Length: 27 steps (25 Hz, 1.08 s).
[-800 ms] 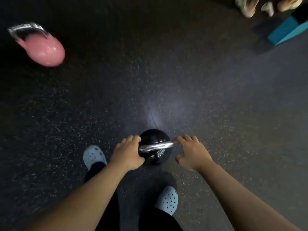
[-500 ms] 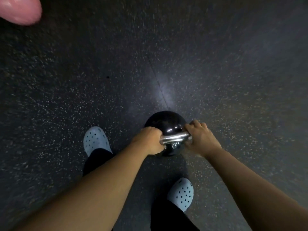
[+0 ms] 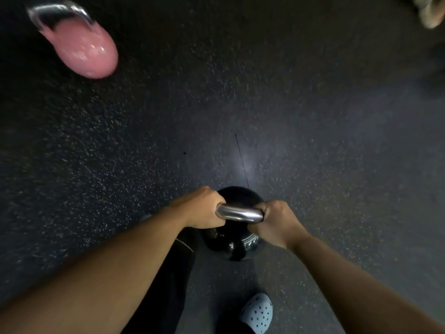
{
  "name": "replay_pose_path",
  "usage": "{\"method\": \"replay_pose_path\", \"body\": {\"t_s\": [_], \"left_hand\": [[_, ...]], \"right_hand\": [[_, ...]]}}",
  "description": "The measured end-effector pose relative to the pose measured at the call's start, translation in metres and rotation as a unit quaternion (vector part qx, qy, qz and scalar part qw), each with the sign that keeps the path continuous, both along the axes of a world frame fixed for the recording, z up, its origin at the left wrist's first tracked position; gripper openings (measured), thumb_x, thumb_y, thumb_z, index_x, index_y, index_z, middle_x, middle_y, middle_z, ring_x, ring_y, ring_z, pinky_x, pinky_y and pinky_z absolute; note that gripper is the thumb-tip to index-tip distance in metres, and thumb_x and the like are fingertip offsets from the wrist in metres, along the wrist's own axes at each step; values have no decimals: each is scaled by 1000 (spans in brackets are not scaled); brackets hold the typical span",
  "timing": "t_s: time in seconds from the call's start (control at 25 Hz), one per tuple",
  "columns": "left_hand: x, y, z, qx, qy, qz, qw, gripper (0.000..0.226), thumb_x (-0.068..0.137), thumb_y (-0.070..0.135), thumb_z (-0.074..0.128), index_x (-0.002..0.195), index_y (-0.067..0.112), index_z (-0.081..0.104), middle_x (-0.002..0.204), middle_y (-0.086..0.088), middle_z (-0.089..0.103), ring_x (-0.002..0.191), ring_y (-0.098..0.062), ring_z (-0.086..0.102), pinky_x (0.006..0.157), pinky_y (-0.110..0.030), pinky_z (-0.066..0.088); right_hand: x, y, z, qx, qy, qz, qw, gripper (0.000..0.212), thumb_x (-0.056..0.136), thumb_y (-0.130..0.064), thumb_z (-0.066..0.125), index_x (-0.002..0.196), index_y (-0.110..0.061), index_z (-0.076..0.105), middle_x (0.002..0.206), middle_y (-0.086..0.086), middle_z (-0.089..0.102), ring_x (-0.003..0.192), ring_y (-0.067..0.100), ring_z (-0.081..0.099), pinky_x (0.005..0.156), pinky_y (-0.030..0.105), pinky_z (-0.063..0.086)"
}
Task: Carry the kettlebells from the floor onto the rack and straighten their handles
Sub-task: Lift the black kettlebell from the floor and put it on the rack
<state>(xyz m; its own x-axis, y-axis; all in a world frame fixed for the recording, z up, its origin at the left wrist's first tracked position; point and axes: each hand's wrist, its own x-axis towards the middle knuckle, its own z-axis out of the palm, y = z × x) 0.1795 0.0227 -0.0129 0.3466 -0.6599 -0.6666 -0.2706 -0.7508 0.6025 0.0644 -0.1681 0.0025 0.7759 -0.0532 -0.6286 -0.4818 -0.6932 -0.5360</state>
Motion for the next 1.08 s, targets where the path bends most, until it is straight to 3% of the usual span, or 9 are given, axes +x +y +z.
{"method": "replay_pose_path", "body": {"t_s": [0.16,0.32,0.48,0.64,0.8,0.92,1.08], "left_hand": [[99,24,58,-29,-36,19,999,25,69,30,62,50,22,48,46,7,50,38,-5,45,39,-25,35],[225,55,117,-42,-100,47,993,28,70,34,61,49,23,46,47,8,49,40,-3,44,41,-24,33],[340,71,161,-46,-170,65,982,21,69,36,61,54,23,53,54,6,58,46,-7,55,43,-27,40],[459,77,175,-29,-232,79,969,20,73,38,61,57,31,51,58,8,59,51,-7,57,48,-32,50],[557,70,176,2,-315,91,945,11,77,39,64,74,29,61,72,7,66,64,-13,62,53,-26,40],[631,66,179,-2,-330,132,935,13,77,34,64,83,23,65,80,-1,71,72,-23,68,56,-27,41],[727,75,190,-3,-332,144,932,15,77,37,63,86,25,63,83,1,71,75,-20,68,57,-25,38]], "right_hand": [[108,23,61,-25,-64,7,998,4,69,-14,68,65,-13,68,55,1,64,49,14,60,42,16,39],[244,46,113,-26,-124,27,992,20,69,-15,68,56,-24,58,47,-6,56,45,6,56,41,15,37],[368,55,143,-24,-190,51,980,10,70,-18,68,61,-20,62,50,-6,59,53,7,60,42,16,39],[495,57,149,-17,-258,66,964,13,69,-15,68,59,-16,59,49,-6,57,48,12,57,40,15,34],[611,52,148,-15,-278,85,957,9,71,-11,67,65,-16,67,56,-5,63,53,11,61,46,9,34],[696,48,155,-27,-272,86,958,6,74,-14,67,75,-15,73,64,0,70,59,12,65,50,15,40],[798,55,177,-37,-264,103,958,4,77,-18,67,76,-20,70,56,-11,59,53,4,61,45,10,38]]}}
